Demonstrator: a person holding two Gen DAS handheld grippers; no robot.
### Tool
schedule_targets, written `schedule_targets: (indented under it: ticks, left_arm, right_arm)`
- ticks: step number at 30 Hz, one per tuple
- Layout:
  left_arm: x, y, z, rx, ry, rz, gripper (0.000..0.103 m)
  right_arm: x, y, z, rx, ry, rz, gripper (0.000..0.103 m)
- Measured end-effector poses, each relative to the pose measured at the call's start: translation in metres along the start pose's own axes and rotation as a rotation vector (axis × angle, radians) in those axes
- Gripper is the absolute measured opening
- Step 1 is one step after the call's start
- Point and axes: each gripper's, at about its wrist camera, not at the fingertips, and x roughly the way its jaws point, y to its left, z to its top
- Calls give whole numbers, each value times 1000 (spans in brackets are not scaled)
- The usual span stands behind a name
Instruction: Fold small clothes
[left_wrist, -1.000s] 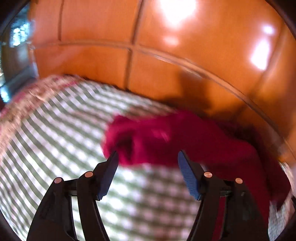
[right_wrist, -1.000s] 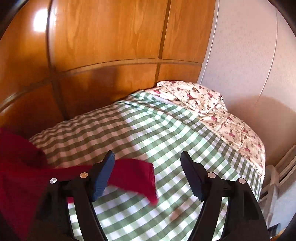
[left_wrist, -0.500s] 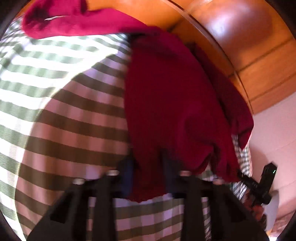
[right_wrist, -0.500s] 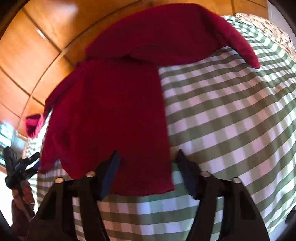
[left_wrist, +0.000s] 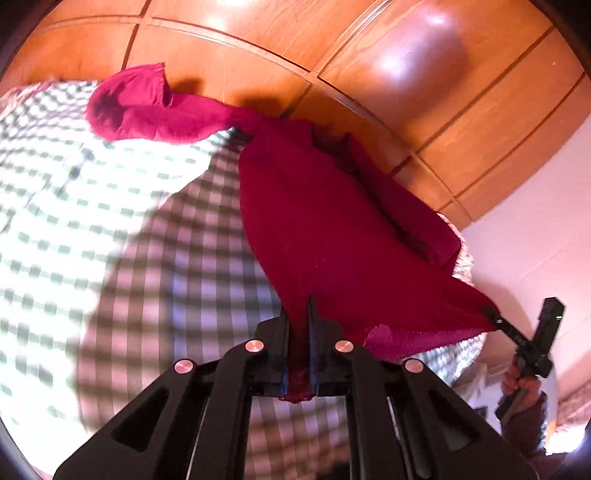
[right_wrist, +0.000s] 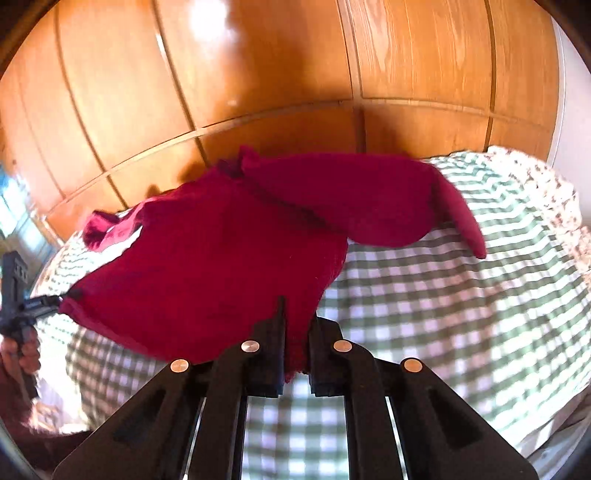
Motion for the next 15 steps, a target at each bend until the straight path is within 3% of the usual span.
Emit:
schedule_targets:
  ticks: [3, 7, 9, 11, 13, 15]
  left_arm:
    - [-6, 6, -30, -25, 44, -3, 7]
    - [12, 12, -68, -53, 136, 31, 7]
    - [19, 12, -77, -38, 155, 79, 10]
    - [20, 14, -73, -38, 142, 119, 24]
    - [10, 21, -61, -54, 80, 147, 39]
    - [0, 37, -42, -98, 11, 209, 40]
  right_arm:
    - [-14, -2, -31, -25, 53, -2, 8]
    - [-2, -9, -80, -16, 169, -26, 8]
    - [9, -14, -101, 11, 218, -35, 8]
    - [17, -15, -108, 28, 233, -38, 9]
    - [20, -14, -103, 17, 218, -65, 22]
    - [19, -15, -92, 7, 178, -95, 54]
